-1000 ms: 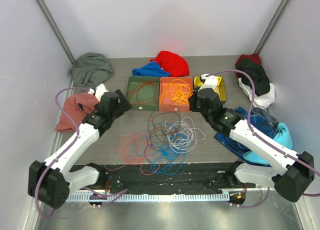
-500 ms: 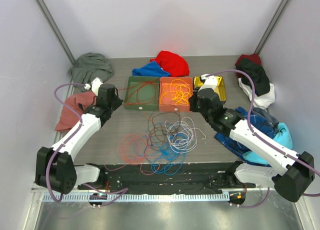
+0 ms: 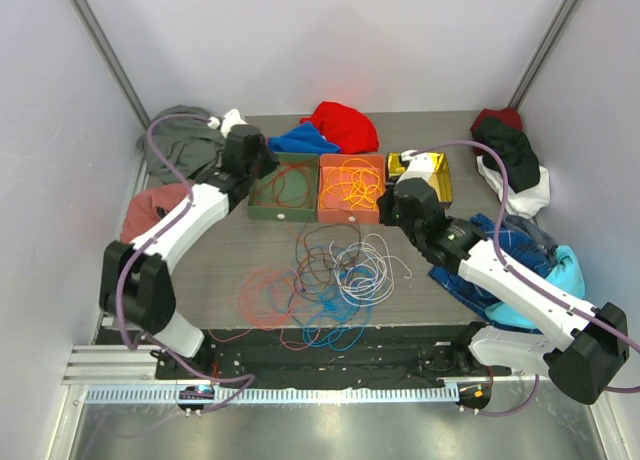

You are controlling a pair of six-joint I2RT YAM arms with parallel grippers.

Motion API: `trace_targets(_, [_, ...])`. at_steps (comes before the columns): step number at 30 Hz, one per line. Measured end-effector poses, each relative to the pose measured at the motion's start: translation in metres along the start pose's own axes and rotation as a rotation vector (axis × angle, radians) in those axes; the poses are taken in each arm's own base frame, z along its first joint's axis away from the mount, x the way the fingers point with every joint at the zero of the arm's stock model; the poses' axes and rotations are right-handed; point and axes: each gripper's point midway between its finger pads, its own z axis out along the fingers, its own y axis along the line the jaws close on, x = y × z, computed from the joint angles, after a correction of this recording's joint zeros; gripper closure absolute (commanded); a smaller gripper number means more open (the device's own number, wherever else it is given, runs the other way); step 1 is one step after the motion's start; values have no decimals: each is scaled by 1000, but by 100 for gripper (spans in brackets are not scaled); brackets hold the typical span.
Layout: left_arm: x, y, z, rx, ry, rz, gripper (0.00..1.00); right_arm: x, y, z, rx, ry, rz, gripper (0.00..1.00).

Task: Untangle the cables

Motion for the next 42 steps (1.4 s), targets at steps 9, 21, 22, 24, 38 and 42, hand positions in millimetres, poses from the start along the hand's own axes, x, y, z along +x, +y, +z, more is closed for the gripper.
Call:
trace_targets(9, [94, 9, 65, -51, 220, 74, 100, -1, -2, 0, 10, -4, -2, 96])
trace_targets(21, [101, 17, 75, -82, 257, 150, 35, -1, -3, 0, 15, -6, -5, 95])
trace_targets(22, [96, 16, 69, -80, 249, 155, 31, 0, -3, 0, 16, -5, -5, 96])
trace_targets(24, [78, 11, 49, -67, 220, 166, 22, 1, -4, 1, 17, -3, -7, 96])
trace_targets(38, [-14, -6, -96, 64, -53, 172, 0, 1, -5, -4, 9, -10, 1, 74])
trace_targets(42, [20, 15, -130, 90, -22, 201, 0, 2, -10, -19, -23, -35, 17, 58])
